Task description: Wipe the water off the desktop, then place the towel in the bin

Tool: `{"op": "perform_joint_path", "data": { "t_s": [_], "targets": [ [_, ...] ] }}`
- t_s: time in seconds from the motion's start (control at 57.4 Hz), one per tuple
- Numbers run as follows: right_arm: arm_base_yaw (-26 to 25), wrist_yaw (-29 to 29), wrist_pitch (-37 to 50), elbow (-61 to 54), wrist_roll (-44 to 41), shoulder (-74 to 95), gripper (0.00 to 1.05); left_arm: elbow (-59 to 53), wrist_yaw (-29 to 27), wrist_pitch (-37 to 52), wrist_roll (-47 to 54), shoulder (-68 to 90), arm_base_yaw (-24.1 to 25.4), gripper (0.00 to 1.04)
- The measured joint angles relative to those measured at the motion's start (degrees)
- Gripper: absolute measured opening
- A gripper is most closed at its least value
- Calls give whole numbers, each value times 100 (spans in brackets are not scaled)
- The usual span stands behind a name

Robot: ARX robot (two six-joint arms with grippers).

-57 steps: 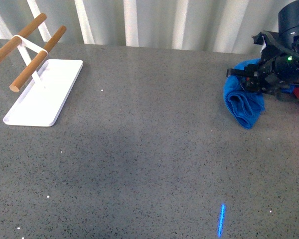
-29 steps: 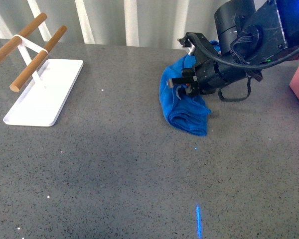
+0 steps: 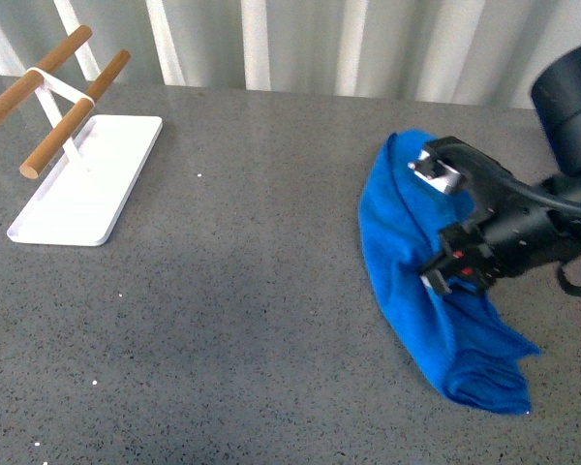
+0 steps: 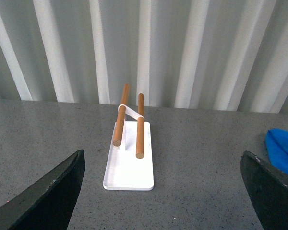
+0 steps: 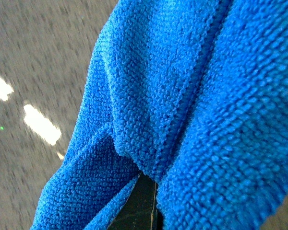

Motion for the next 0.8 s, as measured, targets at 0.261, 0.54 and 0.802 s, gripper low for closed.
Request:
{"op": "perform_joint_path", "data": {
  "t_s": [0.261,0.54,0.802],
  "targets": [
    [-828,181,-254,-614,-1047,-664,5,0,0,0,0,0,0,98],
    [-1215,535,-186,-328,-1578,-682,5,0,0,0,0,0,0,98],
    [-870,629,-603,944,-1458,-1082,5,0,0,0,0,0,0,98]
  ]
}}
